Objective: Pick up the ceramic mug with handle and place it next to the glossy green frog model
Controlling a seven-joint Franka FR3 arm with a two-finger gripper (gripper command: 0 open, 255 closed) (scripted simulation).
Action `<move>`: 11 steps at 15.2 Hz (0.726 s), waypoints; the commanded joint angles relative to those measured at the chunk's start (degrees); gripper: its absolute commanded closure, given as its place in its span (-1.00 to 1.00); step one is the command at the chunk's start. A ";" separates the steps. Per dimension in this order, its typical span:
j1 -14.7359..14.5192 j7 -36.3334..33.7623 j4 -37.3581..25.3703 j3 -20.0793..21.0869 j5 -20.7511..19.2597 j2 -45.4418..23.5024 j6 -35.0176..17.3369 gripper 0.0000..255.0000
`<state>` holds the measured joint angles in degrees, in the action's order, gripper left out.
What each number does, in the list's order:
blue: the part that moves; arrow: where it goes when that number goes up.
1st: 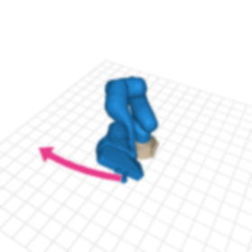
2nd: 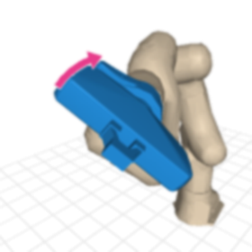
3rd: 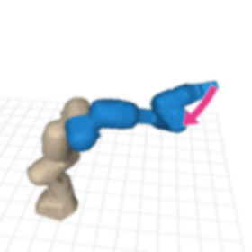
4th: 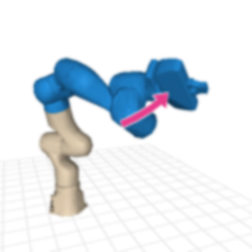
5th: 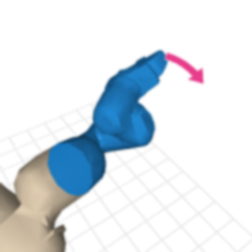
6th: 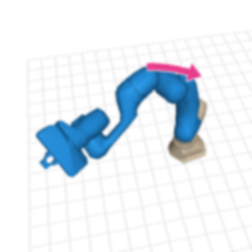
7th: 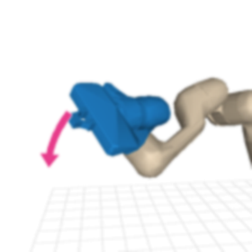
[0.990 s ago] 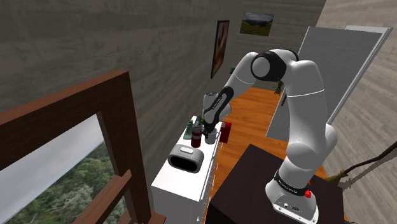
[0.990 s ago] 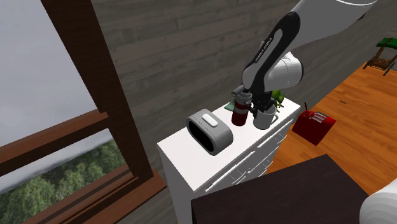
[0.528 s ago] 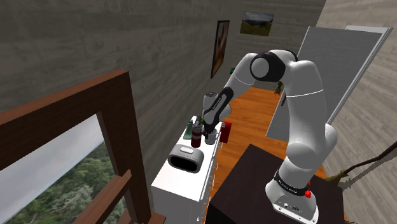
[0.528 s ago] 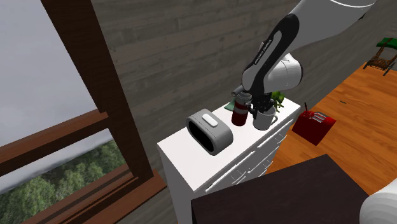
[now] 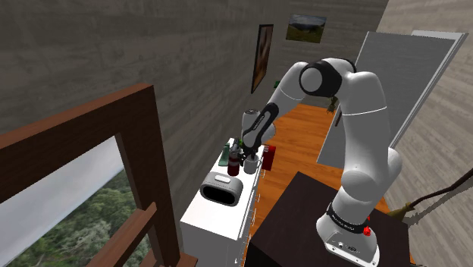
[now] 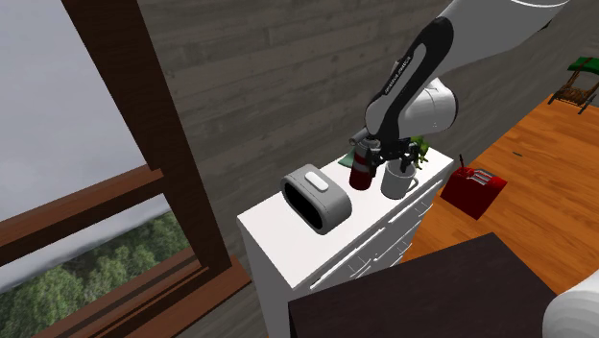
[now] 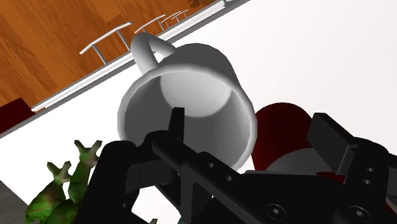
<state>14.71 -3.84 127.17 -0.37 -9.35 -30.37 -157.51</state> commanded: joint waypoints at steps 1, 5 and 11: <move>0.18 0.33 0.63 0.37 0.34 2.89 2.24 -1.00; 0.31 0.67 1.32 0.78 0.80 6.22 4.89 -1.00; 0.31 0.67 1.31 0.78 0.80 6.21 4.89 -1.00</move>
